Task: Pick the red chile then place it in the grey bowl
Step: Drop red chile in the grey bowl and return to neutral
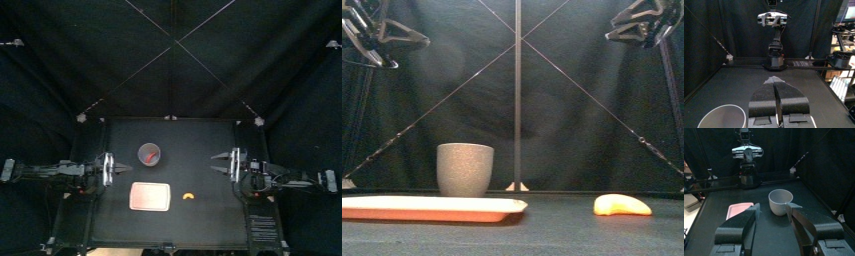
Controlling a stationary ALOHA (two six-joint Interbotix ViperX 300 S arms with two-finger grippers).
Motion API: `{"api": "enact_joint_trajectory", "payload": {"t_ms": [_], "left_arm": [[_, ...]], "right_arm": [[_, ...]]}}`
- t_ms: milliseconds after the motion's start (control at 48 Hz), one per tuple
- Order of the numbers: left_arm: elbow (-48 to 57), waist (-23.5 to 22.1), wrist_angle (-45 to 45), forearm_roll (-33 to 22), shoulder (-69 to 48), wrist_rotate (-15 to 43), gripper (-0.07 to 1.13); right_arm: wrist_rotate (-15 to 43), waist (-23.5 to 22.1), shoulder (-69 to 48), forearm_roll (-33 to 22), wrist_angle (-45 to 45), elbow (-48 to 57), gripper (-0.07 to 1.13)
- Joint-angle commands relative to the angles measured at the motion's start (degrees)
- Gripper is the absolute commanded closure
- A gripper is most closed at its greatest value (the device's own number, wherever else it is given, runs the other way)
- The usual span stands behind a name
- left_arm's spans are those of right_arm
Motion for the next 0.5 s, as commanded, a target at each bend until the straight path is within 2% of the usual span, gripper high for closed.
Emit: {"api": "enact_joint_trajectory", "payload": {"t_ms": [21,500], "left_arm": [[-0.7,0.18,-0.35,0.0,0.18,0.0,1.09],[-0.7,0.18,-0.26,-0.09,0.0,0.0,1.09]], "right_arm": [[-0.09,-0.26,0.53,0.0,-0.62,-0.7,0.22],[0.0,0.0,-0.35,0.88,-0.26,0.7,0.22]]}}
